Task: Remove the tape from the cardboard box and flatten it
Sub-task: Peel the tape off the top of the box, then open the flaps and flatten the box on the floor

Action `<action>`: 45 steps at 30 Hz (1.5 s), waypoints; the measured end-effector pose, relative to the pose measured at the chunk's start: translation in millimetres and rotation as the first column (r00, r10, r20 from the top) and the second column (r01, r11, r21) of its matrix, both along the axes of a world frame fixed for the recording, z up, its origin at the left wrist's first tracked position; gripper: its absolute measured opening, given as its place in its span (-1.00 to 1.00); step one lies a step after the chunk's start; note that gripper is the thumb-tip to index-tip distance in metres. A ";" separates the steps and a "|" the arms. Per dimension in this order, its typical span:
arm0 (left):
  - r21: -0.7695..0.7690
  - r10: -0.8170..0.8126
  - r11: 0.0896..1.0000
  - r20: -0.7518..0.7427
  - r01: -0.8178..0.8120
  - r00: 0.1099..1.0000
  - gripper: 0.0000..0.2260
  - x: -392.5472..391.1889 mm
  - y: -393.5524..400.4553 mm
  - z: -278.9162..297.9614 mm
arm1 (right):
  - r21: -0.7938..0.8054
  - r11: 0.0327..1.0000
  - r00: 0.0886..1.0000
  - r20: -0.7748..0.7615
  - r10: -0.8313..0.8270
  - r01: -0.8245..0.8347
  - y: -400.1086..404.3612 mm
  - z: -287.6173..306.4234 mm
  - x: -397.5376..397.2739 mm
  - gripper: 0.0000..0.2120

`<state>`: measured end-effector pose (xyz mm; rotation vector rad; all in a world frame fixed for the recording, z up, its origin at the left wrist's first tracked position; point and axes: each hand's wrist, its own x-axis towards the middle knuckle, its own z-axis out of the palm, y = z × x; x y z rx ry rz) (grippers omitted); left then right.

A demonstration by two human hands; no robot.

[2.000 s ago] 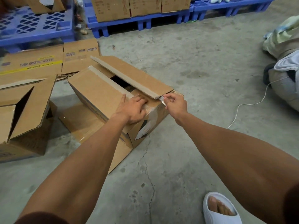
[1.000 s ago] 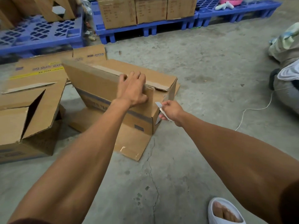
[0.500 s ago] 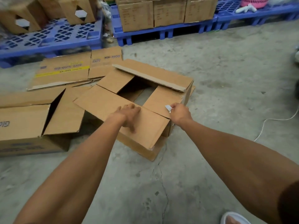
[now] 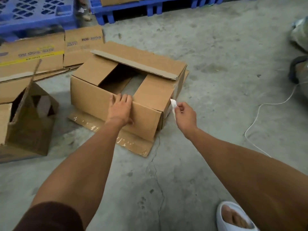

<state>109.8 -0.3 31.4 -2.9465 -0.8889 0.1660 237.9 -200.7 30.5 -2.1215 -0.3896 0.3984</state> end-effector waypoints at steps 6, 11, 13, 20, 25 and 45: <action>-0.035 -0.015 0.999 0.014 0.015 1.000 -0.15 -1.4 2.8 -1.5 | -0.353 0.931 0.942 -0.335 -0.034 -0.092 -45.6 -70.7 -43.3 -0.78; 0.012 -0.045 0.999 0.043 0.044 0.998 -0.23 -3.4 8.9 0.4 | -0.450 0.877 0.924 -0.382 -0.017 -0.170 -68.5 -92.0 -71.2 -0.89; 0.021 -0.055 0.998 0.048 0.054 0.997 -0.28 -2.6 8.0 1.9 | -0.456 0.875 0.923 -0.383 -0.028 -0.162 -79.1 -95.4 -79.1 -0.94; -0.149 -0.072 0.984 0.136 0.093 0.988 -0.34 36.3 -43.1 5.3 | -0.009 0.977 0.937 -0.280 -0.208 0.214 -49.6 -44.2 -17.2 -0.70; -0.309 -0.081 0.939 0.235 0.154 0.969 -0.37 71.0 -69.4 11.3 | -0.020 0.957 0.939 -0.188 -0.288 0.290 -20.4 2.1 27.2 -0.51; -0.292 0.041 0.956 0.073 -0.018 0.996 -0.72 21.6 -74.8 16.0 | -0.514 0.858 0.979 0.164 0.124 -0.023 28.5 26.8 33.2 -0.14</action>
